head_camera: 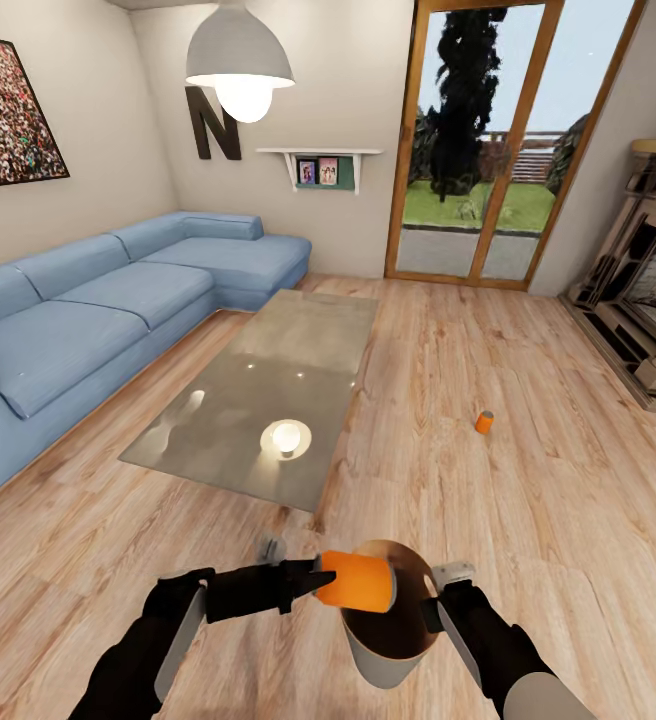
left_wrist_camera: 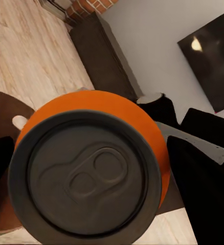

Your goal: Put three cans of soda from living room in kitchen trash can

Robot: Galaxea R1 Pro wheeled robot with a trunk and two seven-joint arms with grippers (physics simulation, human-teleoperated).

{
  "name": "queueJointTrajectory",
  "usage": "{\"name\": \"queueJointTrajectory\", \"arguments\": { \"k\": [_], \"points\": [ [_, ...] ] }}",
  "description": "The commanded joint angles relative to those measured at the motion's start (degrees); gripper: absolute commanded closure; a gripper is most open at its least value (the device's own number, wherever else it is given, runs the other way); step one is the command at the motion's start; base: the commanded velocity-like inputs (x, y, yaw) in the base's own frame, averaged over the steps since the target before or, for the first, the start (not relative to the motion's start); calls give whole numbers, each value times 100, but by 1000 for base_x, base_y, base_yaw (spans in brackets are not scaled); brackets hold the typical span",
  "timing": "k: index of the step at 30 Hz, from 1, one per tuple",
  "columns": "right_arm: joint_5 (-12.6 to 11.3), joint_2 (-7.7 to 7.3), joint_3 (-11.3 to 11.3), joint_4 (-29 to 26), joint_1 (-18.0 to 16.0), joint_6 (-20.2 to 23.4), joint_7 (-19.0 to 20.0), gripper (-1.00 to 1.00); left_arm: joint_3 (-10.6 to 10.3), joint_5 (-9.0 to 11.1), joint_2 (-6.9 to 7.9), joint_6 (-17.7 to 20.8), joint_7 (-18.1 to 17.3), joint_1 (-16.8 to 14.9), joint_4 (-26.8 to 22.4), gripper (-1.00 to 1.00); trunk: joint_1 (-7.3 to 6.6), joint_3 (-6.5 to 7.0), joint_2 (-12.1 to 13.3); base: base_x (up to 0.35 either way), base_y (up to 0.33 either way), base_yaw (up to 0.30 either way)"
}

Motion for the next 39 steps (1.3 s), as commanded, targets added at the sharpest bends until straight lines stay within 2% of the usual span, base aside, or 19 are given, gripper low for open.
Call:
{"name": "queueJointTrajectory", "arguments": {
  "k": [1,4,6,10,16,17,34,37,38,39],
  "points": [
    [-31,1,0,-2,-2,-1,3,100,-143,6,-2,1,195,0,5,100,0,0,0,0,0,0],
    [-31,0,1,4,-2,-2,3,100,-640,19,-14,1,718,0,1,100,0,0,0,0,0,0],
    [-31,2,1,7,-2,-2,3,100,-748,19,-89,0,899,0,-5,100,0,0,0,0,0,0],
    [-31,1,1,14,-2,2,3,100,-853,12,-300,0,1150,0,-37,100,0,0,0,0,0,0],
    [-30,2,1,15,-2,-3,3,100,-869,16,-359,5,1222,0,-107,100,0,0,0,0,0,0],
    [-29,1,1,15,-2,0,3,100,-869,17,-364,6,1230,0,-142,-100,0,0,0,0,0,0],
    [-27,0,2,15,-2,-1,3,100,-840,23,-351,14,1207,0,-261,-100,0,0,0,0,0,0],
    [-27,0,3,15,-2,0,3,100,-804,37,-276,12,932,0,-245,-100,0,0,0,0,0,0],
    [-27,0,2,15,-2,-1,3,100,-794,41,-120,14,432,0,-238,-100,0,0,0,0,0,0],
    [-28,0,3,15,-2,0,3,100,-792,38,-62,15,226,0,-239,-100,0,0,0,0,0,0]
  ]
}}
